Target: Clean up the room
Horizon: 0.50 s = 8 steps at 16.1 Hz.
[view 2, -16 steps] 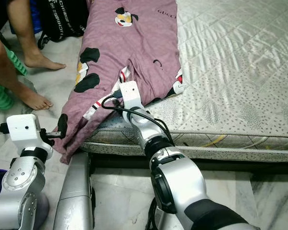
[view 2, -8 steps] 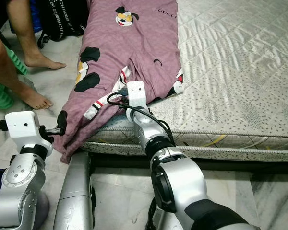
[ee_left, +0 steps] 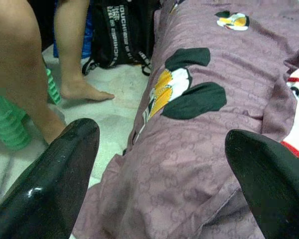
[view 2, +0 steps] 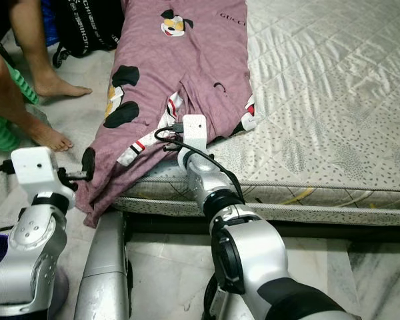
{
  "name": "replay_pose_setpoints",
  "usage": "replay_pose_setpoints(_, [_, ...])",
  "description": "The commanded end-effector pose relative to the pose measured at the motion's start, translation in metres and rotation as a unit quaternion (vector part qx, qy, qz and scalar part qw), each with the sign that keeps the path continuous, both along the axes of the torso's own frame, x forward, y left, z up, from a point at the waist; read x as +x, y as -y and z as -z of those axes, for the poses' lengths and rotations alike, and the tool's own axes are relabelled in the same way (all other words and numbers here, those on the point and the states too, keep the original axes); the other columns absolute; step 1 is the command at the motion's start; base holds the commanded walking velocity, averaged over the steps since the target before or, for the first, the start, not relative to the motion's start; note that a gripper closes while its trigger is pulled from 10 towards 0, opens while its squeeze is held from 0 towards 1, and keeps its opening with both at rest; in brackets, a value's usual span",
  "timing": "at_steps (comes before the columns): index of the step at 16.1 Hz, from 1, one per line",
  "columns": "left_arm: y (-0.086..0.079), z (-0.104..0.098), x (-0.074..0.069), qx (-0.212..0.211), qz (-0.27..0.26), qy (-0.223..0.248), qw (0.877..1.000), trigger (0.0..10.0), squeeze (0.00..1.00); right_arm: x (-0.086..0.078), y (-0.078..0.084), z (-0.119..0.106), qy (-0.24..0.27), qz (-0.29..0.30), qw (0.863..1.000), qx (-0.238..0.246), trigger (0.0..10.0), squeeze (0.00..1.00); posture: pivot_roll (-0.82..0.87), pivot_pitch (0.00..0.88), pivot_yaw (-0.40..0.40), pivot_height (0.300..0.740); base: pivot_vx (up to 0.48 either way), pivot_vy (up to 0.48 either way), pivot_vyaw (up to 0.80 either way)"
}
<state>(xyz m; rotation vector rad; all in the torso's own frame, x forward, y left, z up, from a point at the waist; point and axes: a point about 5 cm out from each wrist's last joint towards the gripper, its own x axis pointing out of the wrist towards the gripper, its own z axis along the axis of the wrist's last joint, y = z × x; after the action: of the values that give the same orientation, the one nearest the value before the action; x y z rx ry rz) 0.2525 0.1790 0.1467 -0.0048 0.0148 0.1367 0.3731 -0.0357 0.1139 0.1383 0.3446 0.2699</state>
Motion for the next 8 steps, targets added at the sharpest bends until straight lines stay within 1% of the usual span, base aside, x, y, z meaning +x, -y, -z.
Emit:
replay_pose_setpoints(1, [-0.002, 0.004, 0.000, 0.002, -0.003, -0.006, 1.000, 10.0, 0.00, -0.004, 0.001, 0.008, -0.026, 0.005, 1.000, 0.012, 0.0, 0.00, 0.26, 0.143, -0.048, 0.532, 0.000, 0.000, 0.00])
replay_pose_setpoints(2, [-0.002, 0.004, 0.000, 0.003, -0.003, -0.005, 1.000, 10.0, 0.00, -0.003, 0.004, 0.010, -0.033, 0.009, 0.999, 0.021, 0.0, 0.00, 0.26, 0.138, -0.048, 0.532, 0.000, 0.000, 0.00])
replay_pose_setpoints(3, [-0.003, 0.004, 0.001, 0.003, -0.004, -0.005, 1.000, 10.0, 0.00, -0.003, 0.016, 0.014, -0.051, 0.023, 0.997, 0.045, 0.0, 0.00, 0.25, 0.131, -0.047, 0.532, 0.000, 0.000, 0.00])
replay_pose_setpoints(4, [-0.003, 0.004, 0.002, 0.003, -0.003, -0.005, 1.000, 10.0, 0.00, -0.003, 0.026, 0.018, -0.057, 0.033, 0.997, 0.048, 0.0, 0.00, 0.24, 0.123, -0.043, 0.532, 0.000, 0.000, 0.00])
replay_pose_setpoints(5, [-0.003, 0.005, 0.003, 0.003, -0.002, -0.005, 1.000, 10.0, 0.00, -0.004, 0.039, 0.024, -0.068, 0.046, 0.995, 0.053, 0.0, 0.00, 0.22, 0.116, -0.034, 0.532, 0.000, 0.000, 0.00])
replay_pose_setpoints(6, [-0.002, 0.006, 0.006, 0.002, 0.003, -0.006, 1.000, 10.0, 0.00, -0.006, 0.055, 0.030, -0.078, 0.060, 0.993, 0.057, 0.0, 0.00, 0.21, 0.114, -0.029, 0.532, 0.000, 0.000, 0.00])
replay_pose_setpoints(7, [0.002, 0.007, 0.012, -0.001, 0.015, -0.008, 1.000, 10.0, 0.00, -0.013, 0.084, 0.042, -0.091, 0.083, 0.991, 0.049, 0.0, 0.00, 0.17, 0.112, -0.016, 0.532, 0.000, 0.000, 0.00])
replay_pose_setpoints(8, [0.004, 0.008, 0.014, -0.002, 0.021, -0.009, 1.000, 10.0, 0.00, -0.019, 0.098, 0.047, -0.092, 0.091, 0.991, 0.042, 0.0, 0.00, 0.16, 0.112, -0.012, 0.532, 0.000, 0.000, 0.00])
